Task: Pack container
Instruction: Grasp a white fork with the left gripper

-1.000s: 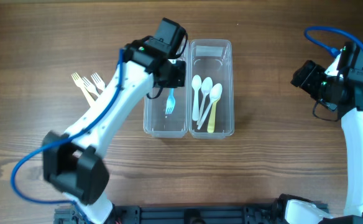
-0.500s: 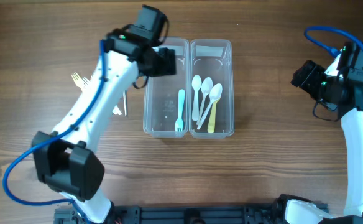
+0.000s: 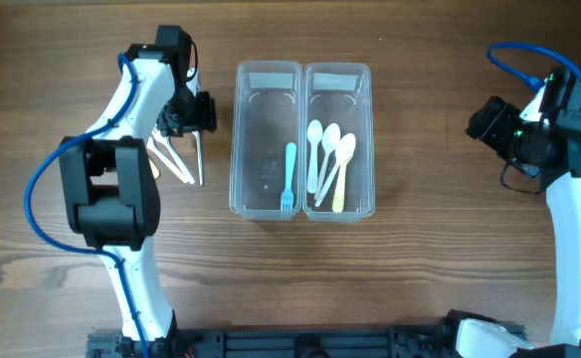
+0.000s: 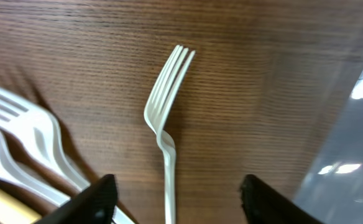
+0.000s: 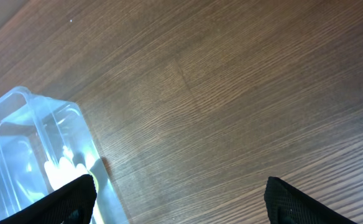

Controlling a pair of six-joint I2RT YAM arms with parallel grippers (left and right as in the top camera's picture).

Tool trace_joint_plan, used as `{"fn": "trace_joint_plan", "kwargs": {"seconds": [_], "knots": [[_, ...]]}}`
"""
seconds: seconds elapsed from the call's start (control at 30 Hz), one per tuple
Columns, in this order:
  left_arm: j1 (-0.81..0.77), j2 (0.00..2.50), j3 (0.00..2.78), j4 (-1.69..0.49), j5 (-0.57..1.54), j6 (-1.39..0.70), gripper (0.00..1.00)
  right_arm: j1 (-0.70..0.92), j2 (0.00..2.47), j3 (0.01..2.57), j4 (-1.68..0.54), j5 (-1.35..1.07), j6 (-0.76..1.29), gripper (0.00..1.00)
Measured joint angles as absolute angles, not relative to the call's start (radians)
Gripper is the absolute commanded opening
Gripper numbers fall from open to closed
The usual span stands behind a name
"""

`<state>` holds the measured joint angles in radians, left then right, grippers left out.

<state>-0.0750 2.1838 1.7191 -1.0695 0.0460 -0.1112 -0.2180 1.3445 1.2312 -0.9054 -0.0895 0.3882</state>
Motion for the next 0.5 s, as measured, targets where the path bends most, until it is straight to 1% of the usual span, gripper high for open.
{"fn": "trace_joint_plan", "kwargs": {"seconds": [0.07,0.13,0.27,0.37,0.4,0.47,0.5], "knots": [[-0.075,2.197,1.719,-1.070,0.038,-0.091,0.59,-0.218,1.345,1.231,-0.905,-0.089,0.389,0.87],[-0.075,2.197,1.719,-1.070,0.035,-0.086,0.54,-0.218,1.345,1.231,-0.905,-0.089,0.388,0.87],[-0.075,2.197,1.714,-1.056,0.031,-0.083,0.52,-0.218,1.345,1.231,-0.905,-0.089,0.388,0.86],[-0.075,2.197,1.685,-1.032,0.027,-0.097,0.47,-0.218,1.345,1.231,-0.905,-0.089,0.388,0.86],[-0.075,2.197,1.681,-1.026,0.027,-0.108,0.44,-0.218,1.345,1.231,-0.906,-0.089,0.389,0.86],[-0.075,2.197,1.673,-1.024,0.024,-0.119,0.31,-0.218,1.345,1.231,-0.913,-0.089,0.388,0.86],[-0.075,2.197,1.670,-1.024,0.024,-0.126,0.26,-0.218,1.345,1.231,-0.913,-0.089,0.388,0.86]]}}
